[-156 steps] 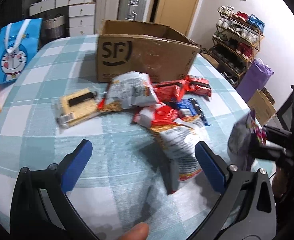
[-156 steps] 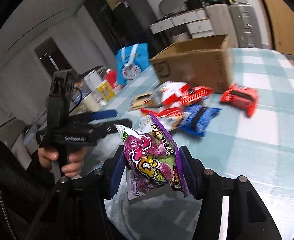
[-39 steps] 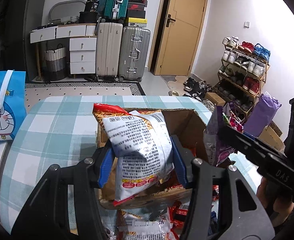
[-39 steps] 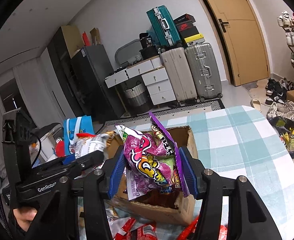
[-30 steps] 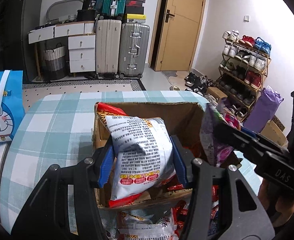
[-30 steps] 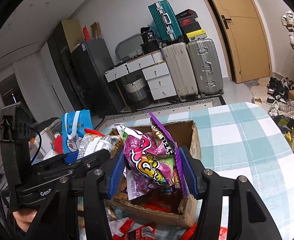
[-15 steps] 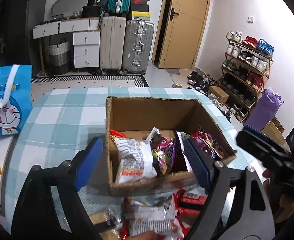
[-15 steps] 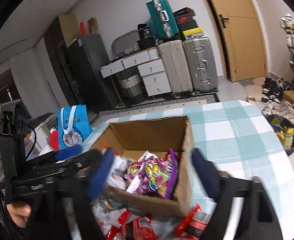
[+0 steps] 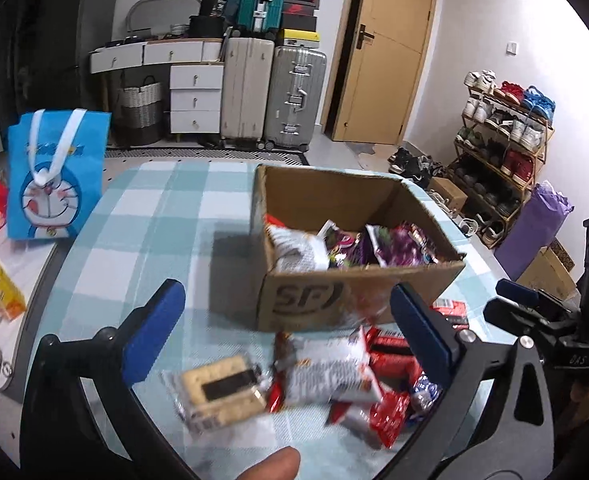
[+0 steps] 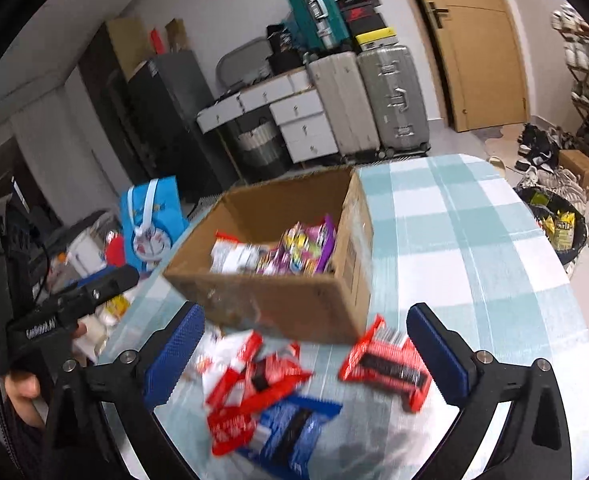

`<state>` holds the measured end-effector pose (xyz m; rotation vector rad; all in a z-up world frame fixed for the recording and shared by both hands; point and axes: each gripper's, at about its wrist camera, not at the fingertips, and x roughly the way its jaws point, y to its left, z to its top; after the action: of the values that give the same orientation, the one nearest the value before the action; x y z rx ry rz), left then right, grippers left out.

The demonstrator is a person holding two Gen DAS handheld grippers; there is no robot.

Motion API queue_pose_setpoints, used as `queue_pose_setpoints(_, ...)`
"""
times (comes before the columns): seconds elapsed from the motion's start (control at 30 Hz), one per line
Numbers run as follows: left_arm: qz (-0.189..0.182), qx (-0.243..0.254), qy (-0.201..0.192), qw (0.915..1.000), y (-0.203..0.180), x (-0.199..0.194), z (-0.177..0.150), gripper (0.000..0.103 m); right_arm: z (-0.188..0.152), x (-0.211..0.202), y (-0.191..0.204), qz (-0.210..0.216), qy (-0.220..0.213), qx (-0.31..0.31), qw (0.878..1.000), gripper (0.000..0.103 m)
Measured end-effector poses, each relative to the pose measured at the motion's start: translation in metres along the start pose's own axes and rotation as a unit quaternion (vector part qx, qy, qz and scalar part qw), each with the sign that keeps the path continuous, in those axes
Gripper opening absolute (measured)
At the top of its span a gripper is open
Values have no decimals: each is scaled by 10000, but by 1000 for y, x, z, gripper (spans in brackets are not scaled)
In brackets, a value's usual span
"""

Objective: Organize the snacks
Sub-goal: 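Open both tools and withdraw them toward the remaining snacks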

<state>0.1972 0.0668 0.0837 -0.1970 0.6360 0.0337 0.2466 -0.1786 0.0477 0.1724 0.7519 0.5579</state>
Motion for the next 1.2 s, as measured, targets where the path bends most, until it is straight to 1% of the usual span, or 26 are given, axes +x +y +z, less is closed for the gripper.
queue_pose_setpoints(0.1, -12, -93, 115, 9999, 5, -8, -16, 102, -11, -2, 5, 53, 220, -171, 9996, 102)
queue_pose_setpoints(0.2, 41, -128, 240, 9996, 10, -10, -31, 102, -19, -3, 10, 69, 341, -252, 9991, 102)
queue_pose_setpoints(0.37, 200, -110, 405, 9989, 14, -12, -49, 102, -33, -1, 20, -18, 522, -486, 9975, 102)
queue_pose_setpoints(0.53, 304, -144, 520, 9981, 22, -10, -59, 102, -47, 1, 23, 5, 661, -565, 9962, 102)
queue_pose_setpoints(0.73, 426, -256, 654, 9966, 31, -2, -63, 102, -51, 7, 19, -58, 792, -556, 9953, 102)
queue_pose_setpoints(1.0, 612, -277, 752, 9949, 39, 7, -71, 102, -62, 21, 17, -296, 1037, -661, 9920, 102)
queue_pose_setpoints(1.2, 633, -325, 928, 9931, 45, 18, -76, 102, -70, 36, 20, -466, 1235, -750, 9884, 102)
